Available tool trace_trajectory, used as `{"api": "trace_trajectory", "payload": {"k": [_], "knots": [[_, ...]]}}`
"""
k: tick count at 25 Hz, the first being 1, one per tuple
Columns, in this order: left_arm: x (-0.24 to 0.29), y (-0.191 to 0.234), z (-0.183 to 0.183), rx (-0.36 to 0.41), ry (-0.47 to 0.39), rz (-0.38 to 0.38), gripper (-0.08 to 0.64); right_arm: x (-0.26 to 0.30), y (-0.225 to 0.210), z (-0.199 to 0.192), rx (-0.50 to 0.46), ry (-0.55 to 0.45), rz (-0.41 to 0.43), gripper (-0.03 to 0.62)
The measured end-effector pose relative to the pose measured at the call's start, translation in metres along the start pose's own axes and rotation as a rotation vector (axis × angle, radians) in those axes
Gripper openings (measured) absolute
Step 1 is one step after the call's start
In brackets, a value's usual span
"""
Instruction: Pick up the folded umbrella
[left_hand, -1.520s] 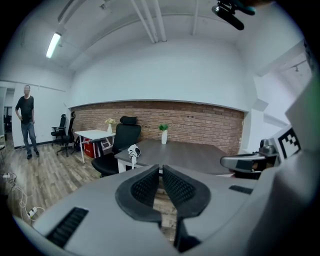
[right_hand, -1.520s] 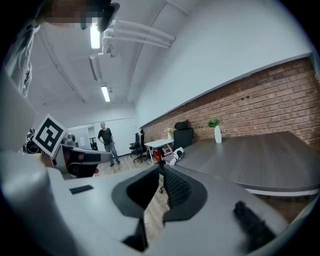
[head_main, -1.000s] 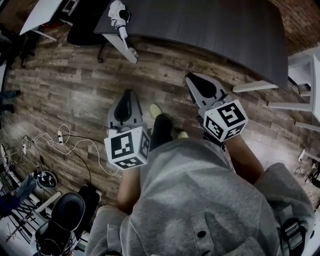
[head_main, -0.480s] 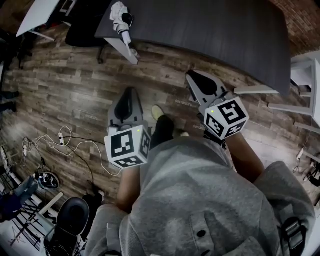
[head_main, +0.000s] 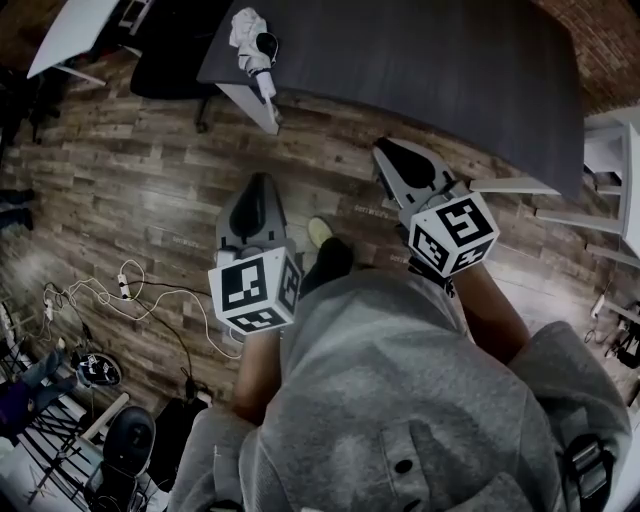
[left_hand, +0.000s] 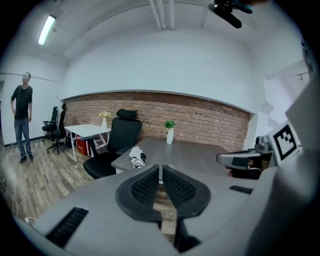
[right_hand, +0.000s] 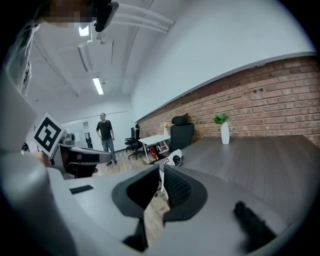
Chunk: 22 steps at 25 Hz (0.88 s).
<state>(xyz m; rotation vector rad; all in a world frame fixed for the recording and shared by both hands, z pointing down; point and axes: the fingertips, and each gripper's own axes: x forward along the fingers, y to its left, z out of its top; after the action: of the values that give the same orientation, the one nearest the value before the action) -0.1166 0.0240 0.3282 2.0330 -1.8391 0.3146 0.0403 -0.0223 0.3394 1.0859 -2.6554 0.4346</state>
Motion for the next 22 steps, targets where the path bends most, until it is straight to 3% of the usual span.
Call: {"api": "trace_trajectory", "payload": {"k": [22], "knots": [[0.039, 0.076, 0.03, -0.004, -0.025, -0.013, 0.032, 0.076, 0.021, 0.041, -0.086, -0.018, -0.016, 0.041]]}}
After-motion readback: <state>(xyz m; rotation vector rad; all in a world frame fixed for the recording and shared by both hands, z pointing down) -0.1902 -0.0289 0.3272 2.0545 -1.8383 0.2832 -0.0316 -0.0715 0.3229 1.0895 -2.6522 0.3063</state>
